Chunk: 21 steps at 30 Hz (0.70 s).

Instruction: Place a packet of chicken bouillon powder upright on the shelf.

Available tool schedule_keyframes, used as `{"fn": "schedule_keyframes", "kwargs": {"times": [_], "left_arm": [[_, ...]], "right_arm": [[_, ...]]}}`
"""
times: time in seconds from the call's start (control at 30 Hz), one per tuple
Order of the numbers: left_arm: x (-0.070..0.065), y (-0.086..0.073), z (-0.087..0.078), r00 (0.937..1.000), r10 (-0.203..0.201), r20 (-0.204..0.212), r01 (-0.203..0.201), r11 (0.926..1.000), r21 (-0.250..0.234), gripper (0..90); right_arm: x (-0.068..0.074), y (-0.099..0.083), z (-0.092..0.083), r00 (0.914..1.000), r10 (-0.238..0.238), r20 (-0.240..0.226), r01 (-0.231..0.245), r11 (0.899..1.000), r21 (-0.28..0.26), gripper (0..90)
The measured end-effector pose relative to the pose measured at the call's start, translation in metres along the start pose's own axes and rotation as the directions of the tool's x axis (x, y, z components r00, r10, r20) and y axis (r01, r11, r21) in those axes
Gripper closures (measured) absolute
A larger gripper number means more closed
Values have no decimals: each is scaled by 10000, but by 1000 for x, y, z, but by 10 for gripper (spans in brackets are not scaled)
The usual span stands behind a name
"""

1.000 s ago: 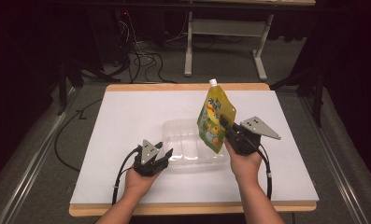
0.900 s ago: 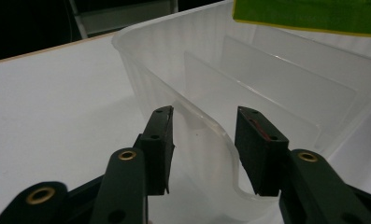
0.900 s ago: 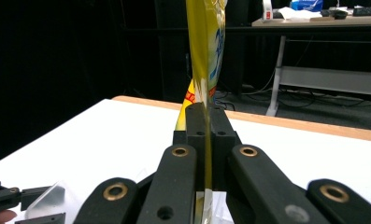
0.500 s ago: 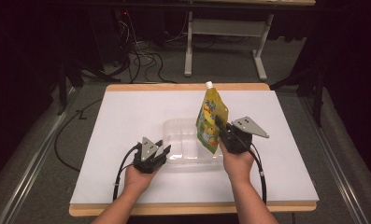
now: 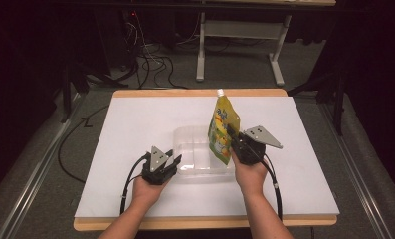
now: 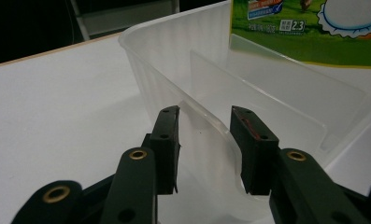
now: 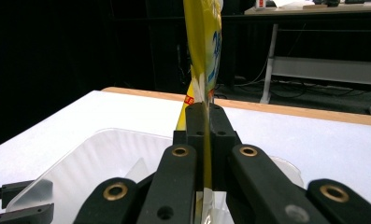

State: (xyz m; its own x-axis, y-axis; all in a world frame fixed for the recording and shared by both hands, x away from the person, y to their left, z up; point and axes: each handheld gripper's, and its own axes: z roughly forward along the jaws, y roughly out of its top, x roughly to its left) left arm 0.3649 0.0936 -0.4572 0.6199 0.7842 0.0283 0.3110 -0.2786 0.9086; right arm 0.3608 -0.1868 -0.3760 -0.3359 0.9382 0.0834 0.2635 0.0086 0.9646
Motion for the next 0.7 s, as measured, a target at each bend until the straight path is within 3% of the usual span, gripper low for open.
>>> {"fn": "schedule_keyframes", "kwargs": {"times": [0.7], "left_arm": [[1, 0, -1, 9999, -98, 67, 98, 9999, 23, 646]], "right_arm": [[6, -17, 2, 9999, -102, 12, 103, 9996, -278, 900]]}}
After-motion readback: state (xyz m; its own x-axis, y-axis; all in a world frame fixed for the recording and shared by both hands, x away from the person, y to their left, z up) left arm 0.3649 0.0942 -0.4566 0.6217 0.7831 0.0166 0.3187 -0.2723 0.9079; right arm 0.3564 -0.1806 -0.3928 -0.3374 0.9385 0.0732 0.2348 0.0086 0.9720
